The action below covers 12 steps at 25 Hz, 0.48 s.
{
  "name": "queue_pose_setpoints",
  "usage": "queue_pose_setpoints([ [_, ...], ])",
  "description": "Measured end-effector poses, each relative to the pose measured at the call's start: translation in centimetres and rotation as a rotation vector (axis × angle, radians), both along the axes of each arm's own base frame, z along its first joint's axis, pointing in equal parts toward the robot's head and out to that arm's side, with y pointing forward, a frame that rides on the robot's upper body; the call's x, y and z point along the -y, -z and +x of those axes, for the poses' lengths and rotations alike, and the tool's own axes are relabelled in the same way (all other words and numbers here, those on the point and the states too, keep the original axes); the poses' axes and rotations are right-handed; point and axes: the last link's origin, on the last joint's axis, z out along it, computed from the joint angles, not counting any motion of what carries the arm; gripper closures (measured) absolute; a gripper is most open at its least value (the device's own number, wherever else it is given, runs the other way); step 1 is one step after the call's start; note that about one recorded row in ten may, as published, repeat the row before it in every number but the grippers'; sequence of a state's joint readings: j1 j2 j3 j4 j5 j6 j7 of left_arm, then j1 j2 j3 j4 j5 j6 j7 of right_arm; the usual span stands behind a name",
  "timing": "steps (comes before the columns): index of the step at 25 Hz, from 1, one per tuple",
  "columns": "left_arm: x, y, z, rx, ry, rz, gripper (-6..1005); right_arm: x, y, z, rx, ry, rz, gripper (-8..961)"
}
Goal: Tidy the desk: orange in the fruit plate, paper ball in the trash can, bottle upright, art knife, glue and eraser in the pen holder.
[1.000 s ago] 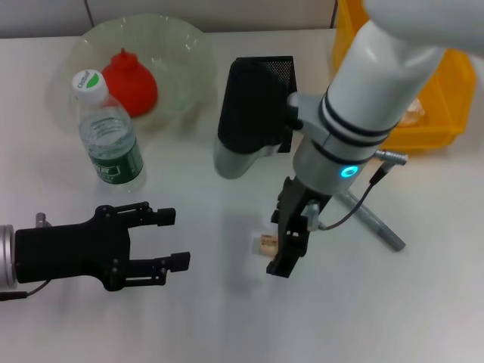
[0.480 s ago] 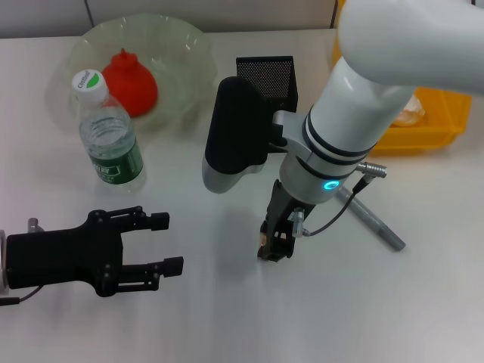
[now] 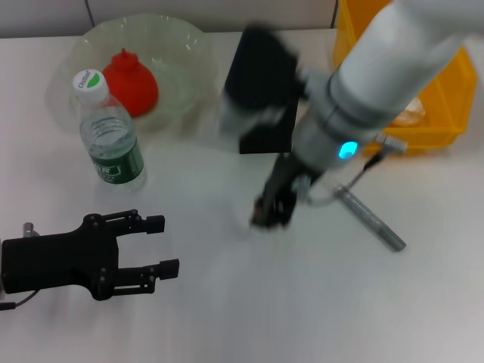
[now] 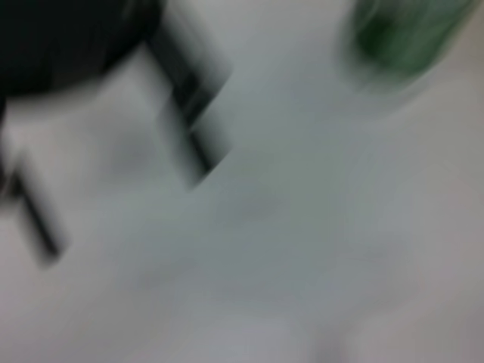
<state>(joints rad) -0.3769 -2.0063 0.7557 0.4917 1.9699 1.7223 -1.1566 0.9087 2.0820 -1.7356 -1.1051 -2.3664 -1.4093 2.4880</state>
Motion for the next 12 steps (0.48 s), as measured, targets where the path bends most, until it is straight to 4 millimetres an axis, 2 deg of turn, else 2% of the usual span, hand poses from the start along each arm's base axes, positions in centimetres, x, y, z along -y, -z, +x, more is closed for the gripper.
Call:
queue_pose_setpoints([
  [2, 0.0, 0.0, 0.0, 0.0, -0.001, 0.001, 215, -1.4, -3.1, -1.0, -0.097, 0.009, 0.108, 702],
  [3, 0.0, 0.0, 0.0, 0.0, 0.0, 0.002, 214, -2.7, -5.9, -1.7, -0.193, 0.016, 0.217, 702],
  [4, 0.0, -0.1, 0.0, 0.0, 0.0, 0.003, 214, -2.7, -5.9, -1.7, -0.193, 0.016, 0.217, 703],
  [6, 0.0, -0.1, 0.0, 0.0, 0.001, 0.003, 214, -4.1, -8.1, -2.0, -0.277, 0.017, 0.324, 703],
  [8, -0.1, 0.0, 0.1, 0.002, 0.005, 0.003, 214, -5.5, -8.8, -1.6, -0.324, 0.018, 0.405, 703],
  [12, -0.2, 0.0, 0.2, 0.003, 0.01, 0.003, 214, -7.2, -7.8, -0.6, -0.347, 0.032, 0.462, 693],
])
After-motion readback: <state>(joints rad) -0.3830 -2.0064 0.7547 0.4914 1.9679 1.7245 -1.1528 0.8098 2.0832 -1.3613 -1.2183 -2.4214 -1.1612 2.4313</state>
